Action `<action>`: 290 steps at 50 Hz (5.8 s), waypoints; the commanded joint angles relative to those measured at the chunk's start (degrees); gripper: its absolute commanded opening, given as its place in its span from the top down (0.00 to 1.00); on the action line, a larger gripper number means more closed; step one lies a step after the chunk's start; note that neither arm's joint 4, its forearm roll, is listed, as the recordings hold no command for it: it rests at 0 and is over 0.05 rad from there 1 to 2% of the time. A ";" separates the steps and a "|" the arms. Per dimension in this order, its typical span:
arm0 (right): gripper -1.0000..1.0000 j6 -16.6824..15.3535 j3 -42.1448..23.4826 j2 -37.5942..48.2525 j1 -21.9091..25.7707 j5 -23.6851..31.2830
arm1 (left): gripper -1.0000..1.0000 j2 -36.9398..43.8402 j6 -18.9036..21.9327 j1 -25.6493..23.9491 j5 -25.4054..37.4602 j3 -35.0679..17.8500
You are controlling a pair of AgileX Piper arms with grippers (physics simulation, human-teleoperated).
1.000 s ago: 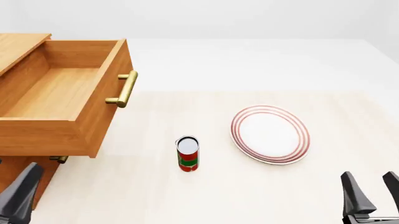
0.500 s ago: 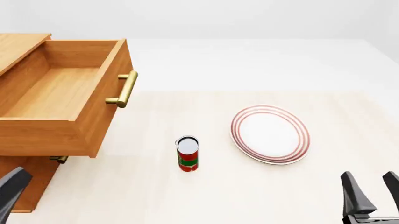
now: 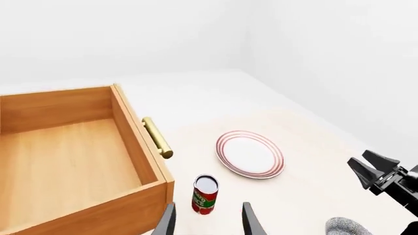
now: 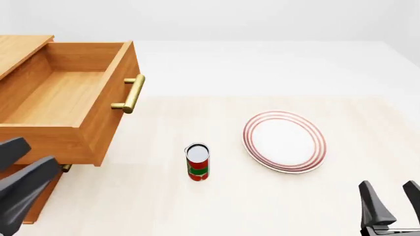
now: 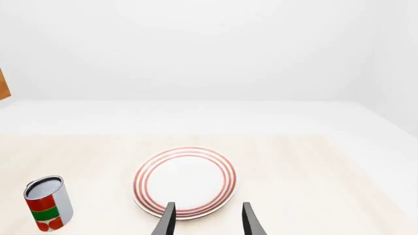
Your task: Put the bowl in the top drawer of the cabinet.
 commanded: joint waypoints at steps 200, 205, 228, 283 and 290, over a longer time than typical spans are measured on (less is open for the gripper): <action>0.00 0.01 0.00 0.00 0.00 0.00 | 0.00 75.33 -30.49 -32.89 -14.77 -19.72; 0.00 -0.01 0.00 0.00 0.00 0.00 | 0.00 76.29 -30.99 -33.49 -15.31 -19.93; 0.00 -0.01 0.00 0.00 0.00 0.00 | 0.00 80.49 -33.83 -36.65 -16.52 -21.49; 0.00 0.00 0.00 0.00 0.01 0.00 | 0.00 90.61 -37.68 -40.31 -20.10 -25.08; 0.00 -0.01 0.00 0.00 -0.01 0.00 | 0.00 91.47 -38.06 -40.59 -20.55 -25.23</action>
